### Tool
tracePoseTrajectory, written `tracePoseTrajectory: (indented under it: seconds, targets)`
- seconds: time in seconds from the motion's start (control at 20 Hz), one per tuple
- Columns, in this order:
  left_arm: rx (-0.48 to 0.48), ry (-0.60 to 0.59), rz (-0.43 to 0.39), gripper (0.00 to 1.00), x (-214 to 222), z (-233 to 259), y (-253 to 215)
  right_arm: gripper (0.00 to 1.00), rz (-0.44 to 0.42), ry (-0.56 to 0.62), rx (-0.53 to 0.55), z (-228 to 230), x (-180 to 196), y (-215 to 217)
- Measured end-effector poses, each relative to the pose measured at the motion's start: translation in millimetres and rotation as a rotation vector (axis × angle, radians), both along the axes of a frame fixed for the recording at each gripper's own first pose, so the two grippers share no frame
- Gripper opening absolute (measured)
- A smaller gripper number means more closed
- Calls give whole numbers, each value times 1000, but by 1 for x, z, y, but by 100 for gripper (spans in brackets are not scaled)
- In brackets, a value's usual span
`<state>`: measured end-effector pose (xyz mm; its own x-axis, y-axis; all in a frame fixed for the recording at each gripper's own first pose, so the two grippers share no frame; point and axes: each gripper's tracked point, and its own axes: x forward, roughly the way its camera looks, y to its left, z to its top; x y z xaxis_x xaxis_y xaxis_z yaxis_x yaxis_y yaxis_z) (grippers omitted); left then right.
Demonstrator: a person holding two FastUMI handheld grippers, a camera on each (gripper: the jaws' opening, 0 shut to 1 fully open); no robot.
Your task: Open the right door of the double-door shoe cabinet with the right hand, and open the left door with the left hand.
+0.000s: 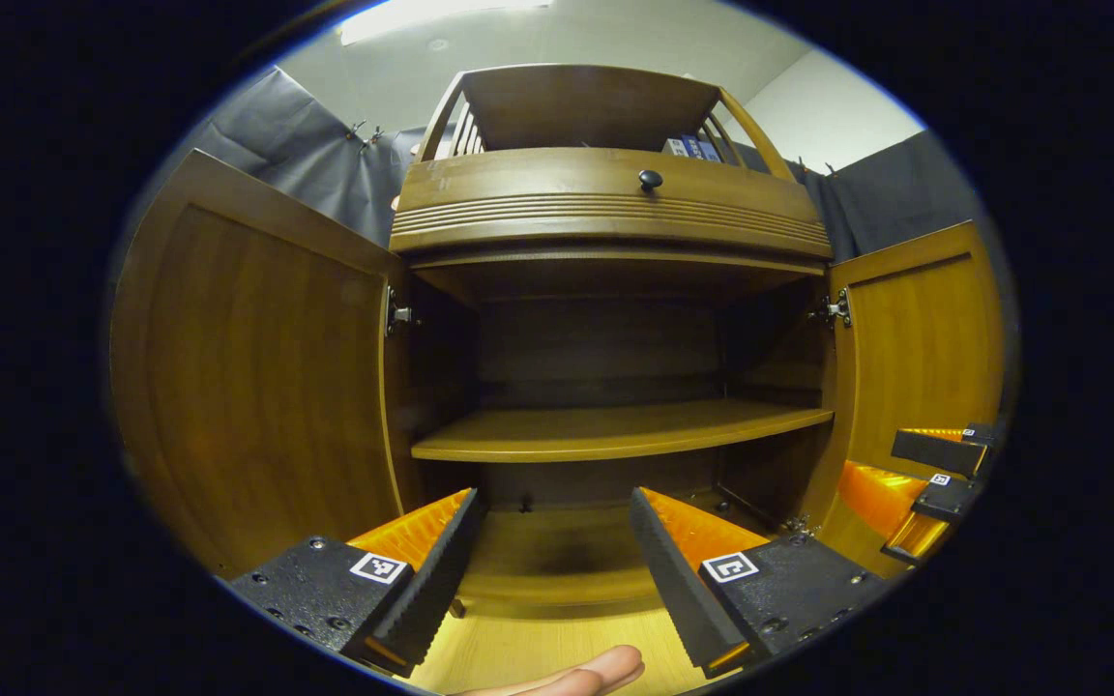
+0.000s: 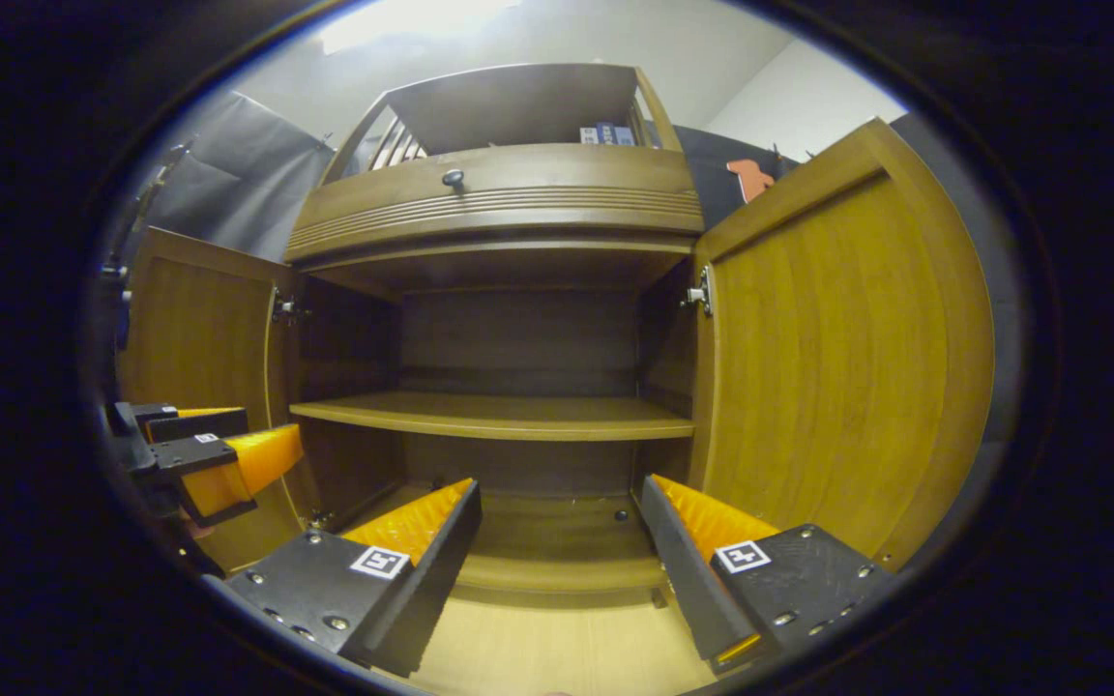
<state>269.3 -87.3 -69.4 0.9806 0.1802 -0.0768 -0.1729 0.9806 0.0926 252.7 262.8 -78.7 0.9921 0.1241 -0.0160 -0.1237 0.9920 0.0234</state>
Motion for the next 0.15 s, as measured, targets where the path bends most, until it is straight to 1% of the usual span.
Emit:
tracePoseTrajectory:
  seconds: [0.05,0.1,0.15]
  targets:
    - [3,5,-2,94,0,-1,-1,99,3,-7,-4,2,-3,1]
    - [7,8,-1,93,1,-1,0,96,4,-12,-3,5,-5,2]
    - [9,8,2,93,1,-2,2,100,8,-17,2,6,-7,5]
